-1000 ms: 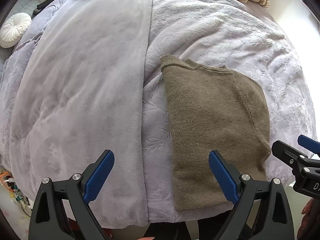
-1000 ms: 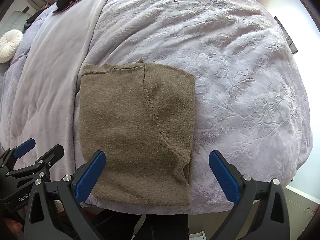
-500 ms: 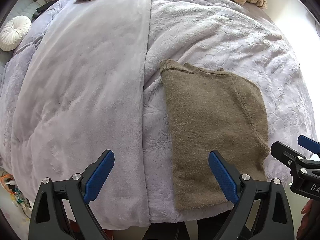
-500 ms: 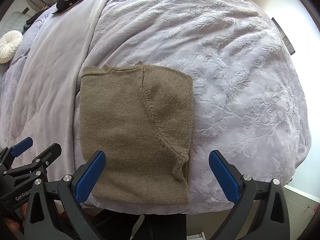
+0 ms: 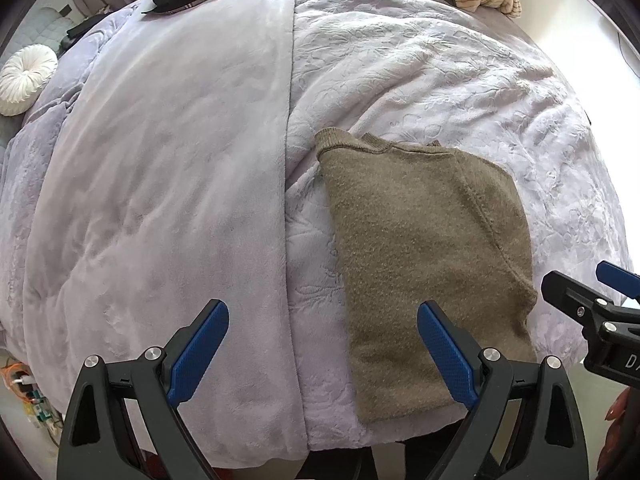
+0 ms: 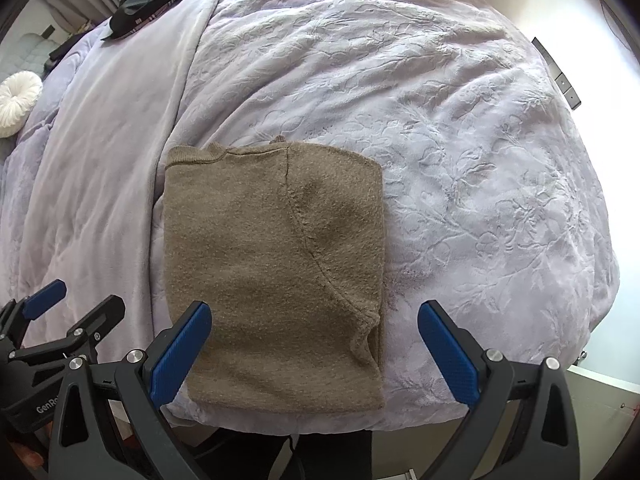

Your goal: Fold small clothes

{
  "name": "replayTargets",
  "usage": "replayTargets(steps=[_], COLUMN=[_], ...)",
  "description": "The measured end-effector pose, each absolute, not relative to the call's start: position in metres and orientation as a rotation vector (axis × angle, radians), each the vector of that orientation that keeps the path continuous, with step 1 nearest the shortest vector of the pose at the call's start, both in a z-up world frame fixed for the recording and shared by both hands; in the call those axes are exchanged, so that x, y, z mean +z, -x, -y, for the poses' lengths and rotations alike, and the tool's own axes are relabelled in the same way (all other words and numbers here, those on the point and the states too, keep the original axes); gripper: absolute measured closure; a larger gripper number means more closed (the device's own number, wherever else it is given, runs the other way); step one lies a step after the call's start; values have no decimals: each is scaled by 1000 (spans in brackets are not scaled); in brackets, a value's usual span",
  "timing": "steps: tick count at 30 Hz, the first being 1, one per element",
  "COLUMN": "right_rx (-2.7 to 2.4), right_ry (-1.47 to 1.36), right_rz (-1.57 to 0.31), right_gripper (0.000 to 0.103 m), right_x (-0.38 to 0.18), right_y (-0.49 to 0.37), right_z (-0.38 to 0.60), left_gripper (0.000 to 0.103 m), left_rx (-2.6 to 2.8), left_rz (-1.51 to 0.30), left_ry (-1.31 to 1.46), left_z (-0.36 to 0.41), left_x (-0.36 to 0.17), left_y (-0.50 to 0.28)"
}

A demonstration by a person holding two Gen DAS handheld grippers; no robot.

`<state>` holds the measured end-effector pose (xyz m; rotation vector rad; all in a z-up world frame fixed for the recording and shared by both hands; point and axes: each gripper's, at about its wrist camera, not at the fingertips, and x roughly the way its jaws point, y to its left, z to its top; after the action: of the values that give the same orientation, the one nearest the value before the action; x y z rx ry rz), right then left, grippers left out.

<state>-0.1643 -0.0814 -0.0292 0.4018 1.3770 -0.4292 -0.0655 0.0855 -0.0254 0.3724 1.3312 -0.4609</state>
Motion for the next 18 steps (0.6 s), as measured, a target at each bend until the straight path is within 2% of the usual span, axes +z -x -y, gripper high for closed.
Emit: replayTargets(steps=[18], right_rx=[-359], right_ry=[-408], right_rz=[-1385], right_gripper=[0], right_x=[-30], right_y=[173], right_z=[93], left_gripper=[7], left_rx=[-398], left_rz=[-1327], left_ry=[-359], left_z=[-72], left_x=[-19], left_y=[80])
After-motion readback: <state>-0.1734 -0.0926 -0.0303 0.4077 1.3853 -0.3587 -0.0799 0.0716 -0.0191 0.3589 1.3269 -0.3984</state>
